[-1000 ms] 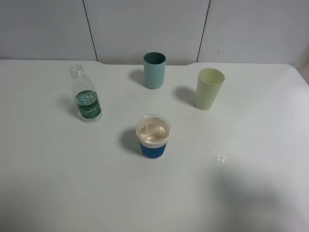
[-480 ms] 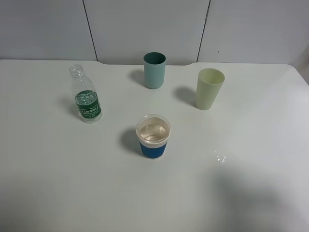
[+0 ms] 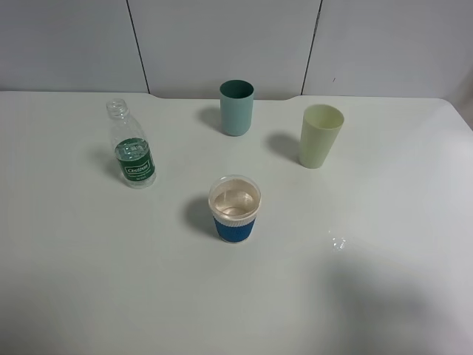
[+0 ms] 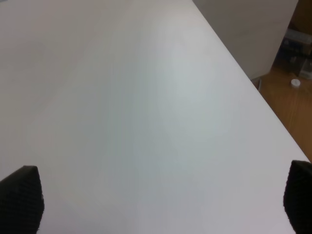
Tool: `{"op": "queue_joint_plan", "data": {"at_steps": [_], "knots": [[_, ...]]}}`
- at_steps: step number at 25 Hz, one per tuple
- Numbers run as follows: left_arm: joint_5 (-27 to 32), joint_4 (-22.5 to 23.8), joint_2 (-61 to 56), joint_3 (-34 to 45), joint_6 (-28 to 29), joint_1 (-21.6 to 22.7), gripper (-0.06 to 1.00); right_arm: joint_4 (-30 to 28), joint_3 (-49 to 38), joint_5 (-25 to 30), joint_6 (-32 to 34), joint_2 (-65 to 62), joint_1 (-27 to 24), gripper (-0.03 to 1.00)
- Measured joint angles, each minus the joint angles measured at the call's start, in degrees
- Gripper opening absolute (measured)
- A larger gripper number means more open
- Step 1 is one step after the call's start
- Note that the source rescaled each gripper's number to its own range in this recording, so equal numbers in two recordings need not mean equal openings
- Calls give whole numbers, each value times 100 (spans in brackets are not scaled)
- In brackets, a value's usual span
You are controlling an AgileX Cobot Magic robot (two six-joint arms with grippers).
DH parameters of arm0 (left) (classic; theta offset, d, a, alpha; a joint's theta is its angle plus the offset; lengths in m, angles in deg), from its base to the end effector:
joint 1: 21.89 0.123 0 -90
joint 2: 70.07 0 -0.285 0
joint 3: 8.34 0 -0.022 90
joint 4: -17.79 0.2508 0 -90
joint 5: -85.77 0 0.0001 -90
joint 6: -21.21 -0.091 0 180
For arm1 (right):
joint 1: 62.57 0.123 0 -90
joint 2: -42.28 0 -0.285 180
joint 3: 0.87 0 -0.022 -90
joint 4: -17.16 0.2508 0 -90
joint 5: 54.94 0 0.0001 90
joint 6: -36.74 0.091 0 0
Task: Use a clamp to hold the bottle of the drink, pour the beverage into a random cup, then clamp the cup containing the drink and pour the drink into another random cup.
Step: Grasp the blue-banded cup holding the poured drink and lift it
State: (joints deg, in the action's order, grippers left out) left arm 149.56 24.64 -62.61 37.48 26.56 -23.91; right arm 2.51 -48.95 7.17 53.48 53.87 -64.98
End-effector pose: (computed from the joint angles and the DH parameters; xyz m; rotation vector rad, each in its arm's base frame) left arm -0.0137 0.0102 0.2866 -0.0723 2.0368 0.0619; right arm 0.0013 -0.0204 0.2801 0.3559 2.0702 -0.1607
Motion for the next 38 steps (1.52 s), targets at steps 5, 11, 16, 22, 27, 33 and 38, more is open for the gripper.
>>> {"op": "queue_joint_plan", "data": {"at_steps": [5, 11, 16, 22, 27, 33, 38], "knots": [[-262, -96, 0, 204, 0, 0, 100, 0, 0, 0, 0, 0, 0, 95], [-283, -116, 0, 202, 0, 0, 100, 0, 0, 0, 0, 0, 0, 95], [-283, -116, 0, 202, 0, 0, 100, 0, 0, 0, 0, 0, 0, 95], [-283, -116, 0, 202, 0, 0, 100, 0, 0, 0, 0, 0, 0, 95], [-287, -116, 0, 202, 0, 0, 100, 0, 0, 0, 0, 0, 0, 95], [-287, -116, 0, 202, 0, 0, 100, 0, 0, 0, 0, 0, 0, 95], [-287, -116, 0, 202, 0, 0, 100, 0, 0, 0, 0, 0, 0, 95]]}}
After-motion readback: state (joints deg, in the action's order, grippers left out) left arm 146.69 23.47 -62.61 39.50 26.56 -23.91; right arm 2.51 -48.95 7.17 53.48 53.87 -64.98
